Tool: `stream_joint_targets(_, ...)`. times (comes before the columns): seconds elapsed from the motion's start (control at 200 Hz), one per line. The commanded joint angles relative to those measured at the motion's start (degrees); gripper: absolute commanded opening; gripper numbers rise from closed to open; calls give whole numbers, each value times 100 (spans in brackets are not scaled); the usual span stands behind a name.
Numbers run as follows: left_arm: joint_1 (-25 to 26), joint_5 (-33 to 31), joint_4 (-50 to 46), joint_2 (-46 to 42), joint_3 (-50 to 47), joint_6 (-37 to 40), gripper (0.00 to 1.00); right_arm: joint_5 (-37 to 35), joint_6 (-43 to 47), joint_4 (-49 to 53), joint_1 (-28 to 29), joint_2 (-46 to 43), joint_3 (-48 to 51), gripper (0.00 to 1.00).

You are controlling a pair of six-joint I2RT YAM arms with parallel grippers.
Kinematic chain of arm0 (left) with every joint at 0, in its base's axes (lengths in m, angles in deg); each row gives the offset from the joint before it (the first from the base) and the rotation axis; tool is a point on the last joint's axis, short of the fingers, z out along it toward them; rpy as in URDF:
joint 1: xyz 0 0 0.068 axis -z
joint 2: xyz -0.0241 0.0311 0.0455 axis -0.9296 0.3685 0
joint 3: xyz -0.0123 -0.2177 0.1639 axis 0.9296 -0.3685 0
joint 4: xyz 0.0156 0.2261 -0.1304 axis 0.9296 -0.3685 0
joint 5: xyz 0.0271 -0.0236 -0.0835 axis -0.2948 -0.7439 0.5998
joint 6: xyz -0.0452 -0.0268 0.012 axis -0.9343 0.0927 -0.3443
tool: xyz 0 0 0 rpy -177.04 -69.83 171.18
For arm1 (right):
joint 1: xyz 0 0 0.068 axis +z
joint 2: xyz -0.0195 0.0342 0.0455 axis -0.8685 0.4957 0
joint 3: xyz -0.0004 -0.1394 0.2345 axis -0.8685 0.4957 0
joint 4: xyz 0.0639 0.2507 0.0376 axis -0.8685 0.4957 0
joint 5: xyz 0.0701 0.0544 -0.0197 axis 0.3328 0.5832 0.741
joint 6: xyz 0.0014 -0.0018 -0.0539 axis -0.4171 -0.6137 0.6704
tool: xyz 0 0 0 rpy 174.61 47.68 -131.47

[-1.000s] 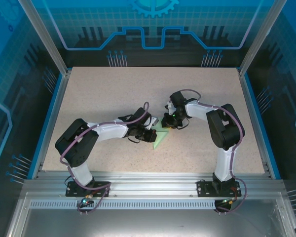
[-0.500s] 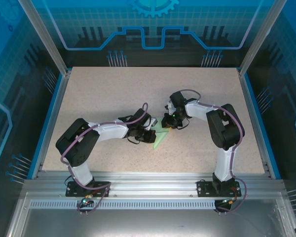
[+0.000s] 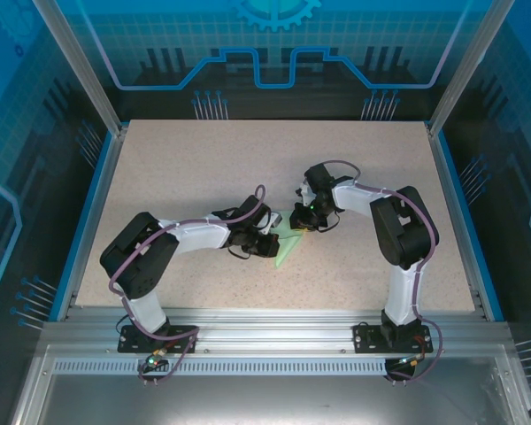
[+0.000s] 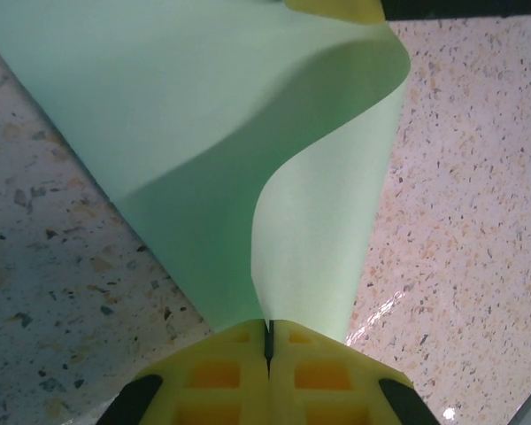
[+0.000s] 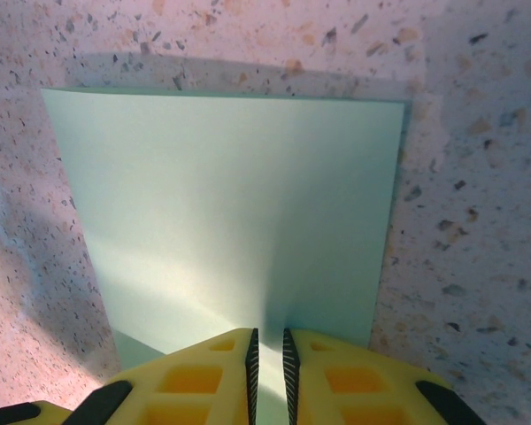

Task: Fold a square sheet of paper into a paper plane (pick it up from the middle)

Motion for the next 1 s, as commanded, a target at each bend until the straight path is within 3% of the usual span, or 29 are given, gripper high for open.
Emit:
stream_joint_targets(0.0, -64, -169, 4, -100, -98, 2, 5, -85, -44, 210, 117, 2, -8, 20)
stream_joint_targets(0.995, -62, -187, -132, 202, 6, 113, 7, 79, -222, 58, 135, -391, -46, 22)
